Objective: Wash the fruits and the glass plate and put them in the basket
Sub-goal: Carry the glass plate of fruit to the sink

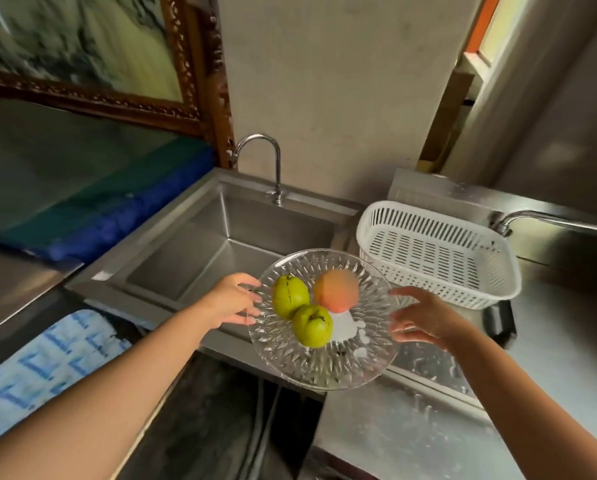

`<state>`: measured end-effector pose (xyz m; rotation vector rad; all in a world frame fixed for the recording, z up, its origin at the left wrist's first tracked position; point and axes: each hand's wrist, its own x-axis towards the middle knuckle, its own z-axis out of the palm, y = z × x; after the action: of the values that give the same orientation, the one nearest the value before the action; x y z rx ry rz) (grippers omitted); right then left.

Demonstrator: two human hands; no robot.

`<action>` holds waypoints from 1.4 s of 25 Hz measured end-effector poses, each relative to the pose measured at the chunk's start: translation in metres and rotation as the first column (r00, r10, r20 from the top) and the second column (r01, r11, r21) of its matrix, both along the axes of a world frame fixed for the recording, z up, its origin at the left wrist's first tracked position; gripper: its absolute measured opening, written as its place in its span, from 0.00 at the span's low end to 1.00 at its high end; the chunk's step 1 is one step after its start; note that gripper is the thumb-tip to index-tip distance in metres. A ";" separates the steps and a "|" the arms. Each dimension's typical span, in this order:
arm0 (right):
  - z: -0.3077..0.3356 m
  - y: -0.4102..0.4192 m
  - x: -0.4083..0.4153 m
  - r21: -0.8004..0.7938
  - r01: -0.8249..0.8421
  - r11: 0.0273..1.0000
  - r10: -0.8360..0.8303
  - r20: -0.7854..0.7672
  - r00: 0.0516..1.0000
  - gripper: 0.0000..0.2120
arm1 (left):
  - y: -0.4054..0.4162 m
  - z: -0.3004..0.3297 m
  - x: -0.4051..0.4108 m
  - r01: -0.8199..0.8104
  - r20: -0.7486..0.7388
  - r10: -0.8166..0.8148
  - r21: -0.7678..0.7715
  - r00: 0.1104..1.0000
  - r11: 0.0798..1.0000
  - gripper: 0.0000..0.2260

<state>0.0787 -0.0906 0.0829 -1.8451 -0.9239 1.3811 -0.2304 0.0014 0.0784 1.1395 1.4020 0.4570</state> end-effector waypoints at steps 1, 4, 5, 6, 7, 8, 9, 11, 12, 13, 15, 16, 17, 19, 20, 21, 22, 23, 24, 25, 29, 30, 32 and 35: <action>0.002 0.005 -0.017 0.008 0.007 1.000 -0.007 0.010 1.000 0.26 | 0.008 0.002 -0.014 0.009 0.005 -0.009 0.016 1.000 1.000 0.20; 0.001 0.019 -0.072 0.051 0.089 0.995 -0.089 -0.005 0.996 0.24 | 0.036 0.016 -0.067 0.099 -0.013 -0.098 0.056 0.995 0.994 0.20; 0.000 0.022 -0.091 0.053 0.112 0.992 -0.111 -0.028 0.993 0.24 | 0.044 0.020 -0.084 0.125 -0.024 -0.124 0.060 0.992 0.990 0.20; -0.001 0.026 -0.110 0.047 0.133 0.990 -0.131 -0.054 0.990 0.23 | 0.052 0.023 -0.102 0.144 -0.030 -0.142 0.061 0.989 0.988 0.20; -0.001 0.031 -0.129 0.039 0.153 0.987 -0.150 -0.073 0.986 0.23 | 0.061 0.026 -0.119 0.162 -0.033 -0.160 0.061 0.987 0.985 0.20; -0.001 0.035 -0.146 0.027 0.166 0.986 -0.163 -0.082 0.983 0.23 | 0.067 0.029 -0.134 0.171 -0.039 -0.169 0.059 0.985 0.983 0.20; -0.001 0.043 -0.163 0.016 0.175 0.985 -0.172 -0.088 0.981 0.23 | 0.075 0.031 -0.151 0.175 -0.050 -0.172 0.058 0.984 0.983 0.21; 0.000 0.056 -0.187 0.000 0.174 0.985 -0.173 -0.100 0.980 0.23 | 0.087 0.030 -0.174 0.177 -0.064 -0.174 0.045 0.983 0.983 0.21; 0.000 0.062 -0.196 -0.006 0.152 0.988 -0.151 -0.098 0.984 0.23 | 0.094 0.028 -0.184 0.175 -0.067 -0.173 0.031 0.983 0.984 0.21; -0.001 0.070 -0.204 -0.010 0.129 0.992 -0.130 -0.087 0.988 0.23 | 0.101 0.024 -0.192 0.174 -0.068 -0.172 0.019 0.983 0.985 0.21; -0.004 0.089 -0.214 -0.017 0.107 0.994 -0.108 -0.063 0.992 0.21 | 0.118 0.015 -0.205 0.163 -0.061 -0.163 0.001 0.985 0.987 0.21; -0.005 0.099 -0.216 -0.021 0.100 0.995 -0.101 -0.057 0.993 0.21 | 0.127 0.011 -0.208 0.154 -0.061 -0.154 -0.002 0.986 0.988 0.21; -0.006 0.111 -0.218 -0.026 0.091 0.995 -0.093 -0.053 0.994 0.21 | 0.137 0.008 -0.211 0.145 -0.061 -0.145 -0.006 0.988 0.989 0.22; -0.013 0.141 -0.220 -0.042 0.074 0.996 -0.076 -0.051 0.996 0.21 | 0.160 -0.002 -0.213 0.129 -0.069 -0.130 -0.022 0.989 0.991 0.22; -0.019 0.156 -0.220 -0.050 0.070 0.996 -0.073 -0.050 0.996 0.21 | 0.173 -0.008 -0.213 0.121 -0.075 -0.123 -0.029 0.990 0.992 0.22; -0.025 0.173 -0.220 -0.052 0.067 0.996 -0.070 -0.052 0.996 0.22 | 0.188 -0.015 -0.212 0.112 -0.080 -0.114 -0.028 0.990 0.993 0.22; -0.032 0.191 -0.219 -0.049 0.066 0.997 -0.068 -0.056 0.996 0.22 | 0.204 -0.021 -0.209 0.097 -0.080 -0.099 -0.024 0.992 0.995 0.22; -0.041 0.209 -0.216 -0.045 0.064 0.997 -0.066 -0.056 0.996 0.22 | 0.221 -0.029 -0.206 0.083 -0.080 -0.085 -0.023 0.993 0.996 0.22; -0.052 0.231 -0.211 -0.040 0.062 0.997 -0.064 -0.056 0.996 0.23 | 0.241 -0.039 -0.200 0.071 -0.082 -0.073 -0.024 0.994 0.997 0.22; -0.060 0.247 -0.208 -0.036 0.062 0.997 -0.064 -0.051 0.997 0.23 | 0.257 -0.047 -0.195 0.060 -0.086 -0.061 -0.021 0.994 0.998 0.22; -0.103 0.307 -0.192 -0.060 0.090 0.994 -0.092 -0.027 0.995 0.23 | 0.324 -0.092 -0.172 0.056 -0.103 -0.059 -0.027 0.993 0.998 0.22; -0.116 0.319 -0.187 -0.070 0.107 0.992 -0.108 -0.013 0.994 0.23 | 0.340 -0.109 -0.165 0.065 -0.116 -0.068 -0.033 0.991 0.997 0.22; -0.144 0.339 -0.180 -0.095 0.158 0.983 -0.158 0.013 0.987 0.23 | 0.366 -0.142 -0.152 0.087 -0.133 -0.094 -0.056 0.987 0.995 0.23; -0.201 0.359 -0.173 -0.159 0.230 0.960 -0.225 0.047 0.973 0.23 | 0.402 -0.207 -0.134 0.142 -0.160 -0.154 -0.088 0.975 0.986 0.22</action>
<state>-0.0941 0.2683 -0.1180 -2.0278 -0.6026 1.3224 -0.3643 0.4029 -0.1284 1.2323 1.4527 0.2045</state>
